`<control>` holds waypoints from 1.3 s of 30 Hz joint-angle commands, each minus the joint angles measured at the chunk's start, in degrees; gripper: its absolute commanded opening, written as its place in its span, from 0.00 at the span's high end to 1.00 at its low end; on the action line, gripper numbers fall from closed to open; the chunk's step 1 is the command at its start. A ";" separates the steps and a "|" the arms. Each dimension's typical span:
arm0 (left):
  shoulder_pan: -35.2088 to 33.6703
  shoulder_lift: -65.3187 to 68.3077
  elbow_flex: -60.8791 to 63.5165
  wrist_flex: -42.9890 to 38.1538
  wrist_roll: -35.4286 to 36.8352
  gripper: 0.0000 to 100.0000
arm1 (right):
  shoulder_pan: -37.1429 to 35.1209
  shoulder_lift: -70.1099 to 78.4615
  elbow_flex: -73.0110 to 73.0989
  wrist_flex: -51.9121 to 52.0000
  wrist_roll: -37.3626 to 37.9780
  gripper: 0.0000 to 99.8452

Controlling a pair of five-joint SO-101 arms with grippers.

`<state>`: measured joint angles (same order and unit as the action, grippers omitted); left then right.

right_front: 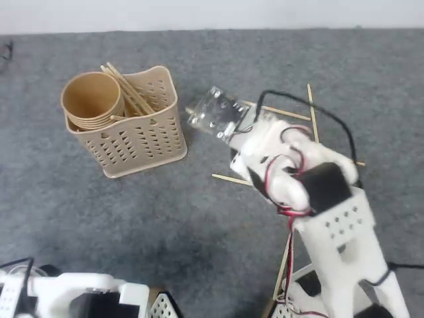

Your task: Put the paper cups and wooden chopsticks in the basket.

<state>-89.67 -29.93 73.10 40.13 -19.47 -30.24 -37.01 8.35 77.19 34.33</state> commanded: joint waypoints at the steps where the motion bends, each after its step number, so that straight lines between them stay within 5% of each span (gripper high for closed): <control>1: 0.35 -1.14 -0.13 -1.05 -0.53 0.65 | 0.48 -2.42 -9.32 -0.84 0.70 0.99; 17: 0.35 -1.14 -0.13 -1.05 -0.53 0.65 | -7.87 -1.19 -12.13 2.15 -1.58 0.99; 23: 0.35 -1.14 -0.13 -1.05 -0.53 0.65 | -7.87 9.80 -13.01 2.15 -4.48 0.99; 39: 0.44 -1.14 -0.13 -1.05 -0.53 0.65 | -7.96 39.16 -51.16 7.87 -9.32 0.99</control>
<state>-89.67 -29.93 73.10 40.13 -19.47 -37.89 0.26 -32.44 85.01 27.56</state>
